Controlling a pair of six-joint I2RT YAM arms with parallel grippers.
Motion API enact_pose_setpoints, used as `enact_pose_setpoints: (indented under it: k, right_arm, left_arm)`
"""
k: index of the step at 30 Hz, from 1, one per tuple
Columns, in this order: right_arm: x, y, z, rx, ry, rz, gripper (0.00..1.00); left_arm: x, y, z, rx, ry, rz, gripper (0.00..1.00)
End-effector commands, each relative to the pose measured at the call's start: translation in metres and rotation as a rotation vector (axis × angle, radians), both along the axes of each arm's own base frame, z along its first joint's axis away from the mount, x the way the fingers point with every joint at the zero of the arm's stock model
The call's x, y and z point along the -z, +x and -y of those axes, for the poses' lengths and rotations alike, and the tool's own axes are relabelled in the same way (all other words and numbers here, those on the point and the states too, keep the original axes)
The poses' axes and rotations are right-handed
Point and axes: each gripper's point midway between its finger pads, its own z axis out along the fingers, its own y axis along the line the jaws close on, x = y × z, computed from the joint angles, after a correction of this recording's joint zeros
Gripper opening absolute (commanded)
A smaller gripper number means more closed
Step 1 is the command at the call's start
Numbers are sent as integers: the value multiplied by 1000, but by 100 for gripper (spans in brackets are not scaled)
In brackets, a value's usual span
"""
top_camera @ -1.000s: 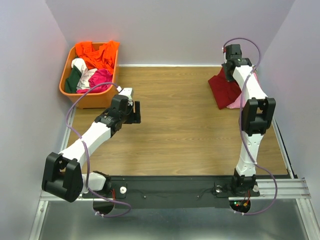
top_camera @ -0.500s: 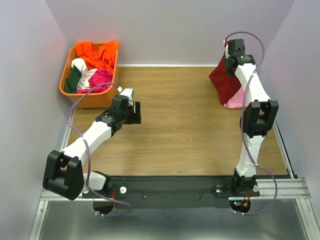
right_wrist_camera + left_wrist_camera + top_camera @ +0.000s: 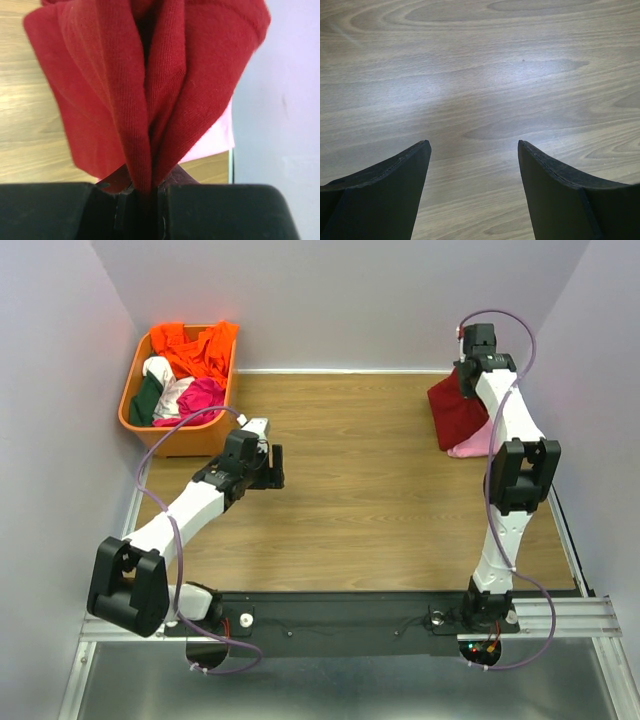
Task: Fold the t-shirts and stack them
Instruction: Neatly place the folded tshirt to the corner
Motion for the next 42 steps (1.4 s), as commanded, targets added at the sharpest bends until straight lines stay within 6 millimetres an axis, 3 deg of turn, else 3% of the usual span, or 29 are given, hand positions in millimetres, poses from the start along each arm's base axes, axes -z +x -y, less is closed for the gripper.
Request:
enact_pose_setpoints:
  k: [1, 11, 19, 23, 27, 31, 33, 34, 36, 38, 40, 42]
  right_arm:
    - [-22, 9, 33, 75, -86, 79, 1]
    - [26, 33, 58, 127, -221, 22, 2]
    - [52, 36, 80, 206, -294, -6, 17]
    - [55, 35, 89, 265, -331, 4, 37]
    - [37, 31, 103, 376, -385, 56, 74]
    - [7, 19, 122, 517, -406, 146, 83]
    - [-12, 19, 120, 526, -371, 201, 83]
    - [-10, 23, 115, 496, -327, 212, 82]
    - [-24, 23, 105, 465, -230, 272, 73]
    - [-8, 26, 90, 407, -115, 270, 62]
    - [-1, 23, 90, 395, -51, 269, 54]
    - [26, 15, 93, 420, 38, 242, 45]
  left_arm:
    - [-17, 11, 6, 18, -29, 44, 81]
    - [-5, 11, 10, 33, -28, 6, 82]
    - [3, 11, 15, 51, -39, -24, 82]
    - [5, 10, 16, 55, -39, -33, 82]
    - [6, 11, 16, 54, -38, -34, 82]
    - [6, 11, 16, 53, -37, -32, 82]
    - [5, 11, 15, 52, -38, -29, 82]
    - [4, 11, 14, 46, -36, -26, 82]
    - [3, 11, 15, 48, -37, -24, 82]
    - [3, 11, 14, 46, -37, -24, 82]
    - [3, 11, 14, 47, -37, -22, 82]
    - [2, 11, 14, 46, -33, -19, 82]
